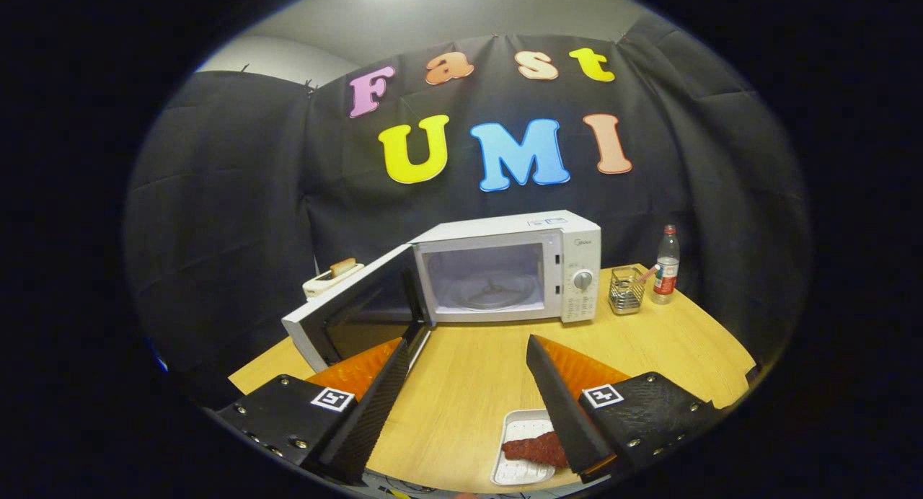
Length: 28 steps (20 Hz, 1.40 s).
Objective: Open the microwave, put the food inside, and close the microwave door.
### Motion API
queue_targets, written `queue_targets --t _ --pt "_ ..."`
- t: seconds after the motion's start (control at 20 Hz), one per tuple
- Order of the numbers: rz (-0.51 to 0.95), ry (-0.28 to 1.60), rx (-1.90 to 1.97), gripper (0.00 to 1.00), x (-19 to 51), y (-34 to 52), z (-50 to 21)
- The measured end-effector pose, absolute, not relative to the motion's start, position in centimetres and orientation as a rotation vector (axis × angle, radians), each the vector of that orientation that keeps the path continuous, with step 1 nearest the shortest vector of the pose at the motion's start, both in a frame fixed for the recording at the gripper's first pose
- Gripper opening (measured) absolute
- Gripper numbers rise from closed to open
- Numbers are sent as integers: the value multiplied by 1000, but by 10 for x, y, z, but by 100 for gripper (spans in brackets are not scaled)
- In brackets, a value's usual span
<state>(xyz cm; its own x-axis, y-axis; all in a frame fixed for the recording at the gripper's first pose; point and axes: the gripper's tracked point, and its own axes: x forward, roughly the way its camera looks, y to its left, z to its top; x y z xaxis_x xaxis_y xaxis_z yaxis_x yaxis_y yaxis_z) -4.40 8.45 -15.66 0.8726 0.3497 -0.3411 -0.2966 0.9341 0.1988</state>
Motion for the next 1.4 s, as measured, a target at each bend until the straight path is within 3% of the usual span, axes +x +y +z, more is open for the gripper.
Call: queue_targets --t 0.55,1.0,1.05,1.25,1.4 --pt "226 588 170 99 -54 10 -252" --pt "230 755 322 100 -74 1 -310" --pt "232 767 354 98 -77 0 -312" --pt "213 815 445 68 -82 -1 -323" --pt "246 819 473 60 -85 5 -323"
